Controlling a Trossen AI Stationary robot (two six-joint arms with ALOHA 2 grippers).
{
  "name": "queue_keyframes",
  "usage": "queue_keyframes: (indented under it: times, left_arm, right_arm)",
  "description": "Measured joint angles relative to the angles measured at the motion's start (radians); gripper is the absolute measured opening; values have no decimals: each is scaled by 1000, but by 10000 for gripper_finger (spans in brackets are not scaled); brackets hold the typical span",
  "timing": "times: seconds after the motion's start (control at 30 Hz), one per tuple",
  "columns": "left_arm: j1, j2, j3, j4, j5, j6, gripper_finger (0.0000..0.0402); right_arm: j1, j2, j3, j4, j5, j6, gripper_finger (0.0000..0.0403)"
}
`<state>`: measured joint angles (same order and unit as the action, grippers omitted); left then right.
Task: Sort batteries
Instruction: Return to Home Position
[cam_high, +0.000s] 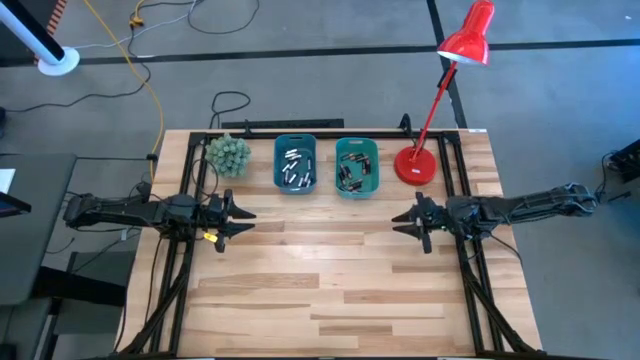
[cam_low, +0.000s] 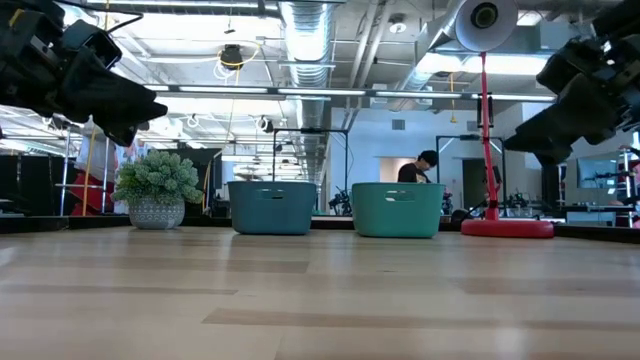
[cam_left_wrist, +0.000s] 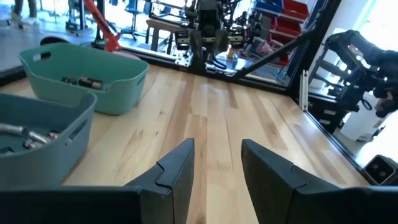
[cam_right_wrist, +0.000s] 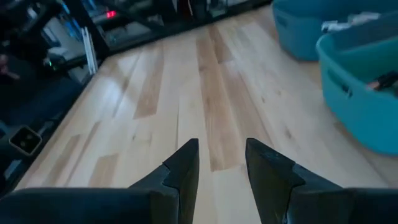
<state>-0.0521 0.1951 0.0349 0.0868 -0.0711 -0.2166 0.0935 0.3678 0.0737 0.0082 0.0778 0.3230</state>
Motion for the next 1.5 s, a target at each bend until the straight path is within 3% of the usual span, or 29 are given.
queue_keyframes:
  times: [0.4,0.73,0.83,1.1,1.5]
  left_arm:
    - [0,-12,6,37,11,55,127]
    - [0,-197,-16,13,76,49,127]
    - [0,-189,-16,-12,91,70,127]
    - [1,-189,-18,-68,39,141,127]
    - [1,-188,-19,-71,32,219,127]
  right_arm:
    - [-78,-224,-65,14,-76,-30,147]
    - [-109,-341,-66,12,-76,-69,147]
    - [-117,-356,-67,11,-76,-85,147]
    - [-143,-315,-67,10,-77,-94,147]
    - [-91,-123,-67,7,-78,-87,147]
